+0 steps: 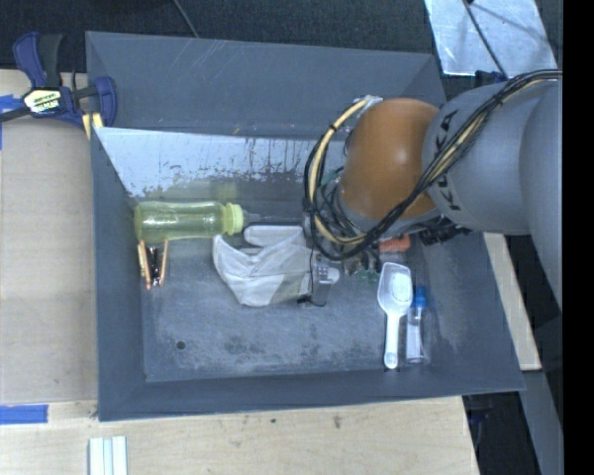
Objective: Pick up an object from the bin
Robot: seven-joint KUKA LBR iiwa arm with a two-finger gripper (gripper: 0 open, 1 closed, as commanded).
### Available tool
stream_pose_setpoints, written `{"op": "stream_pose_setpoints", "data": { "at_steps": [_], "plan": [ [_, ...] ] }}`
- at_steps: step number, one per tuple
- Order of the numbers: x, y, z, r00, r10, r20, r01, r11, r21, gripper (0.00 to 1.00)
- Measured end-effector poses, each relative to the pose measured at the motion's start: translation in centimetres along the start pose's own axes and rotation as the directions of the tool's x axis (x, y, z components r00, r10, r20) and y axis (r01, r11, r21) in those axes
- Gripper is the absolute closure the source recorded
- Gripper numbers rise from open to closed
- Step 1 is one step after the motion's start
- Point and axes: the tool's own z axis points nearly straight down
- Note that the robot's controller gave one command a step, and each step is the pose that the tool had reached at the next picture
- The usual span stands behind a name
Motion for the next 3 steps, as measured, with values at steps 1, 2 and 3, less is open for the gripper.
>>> {"op": "stream_pose_setpoints", "data": {
  "at_steps": [1, 2, 3],
  "plan": [
    [-1.4, -0.6, 2.0, 0.996, -0.089, -0.005, 0.089, 0.996, 0.0, 0.0],
    [-1.8, -0.5, -0.7, 0.999, -0.041, -0.008, 0.041, 0.999, 0.0, 0.0],
    [-4.0, -0.2, -3.1, 0.996, 0.092, -0.005, -0.092, 0.996, 0.001, 0.0]
  ]
}}
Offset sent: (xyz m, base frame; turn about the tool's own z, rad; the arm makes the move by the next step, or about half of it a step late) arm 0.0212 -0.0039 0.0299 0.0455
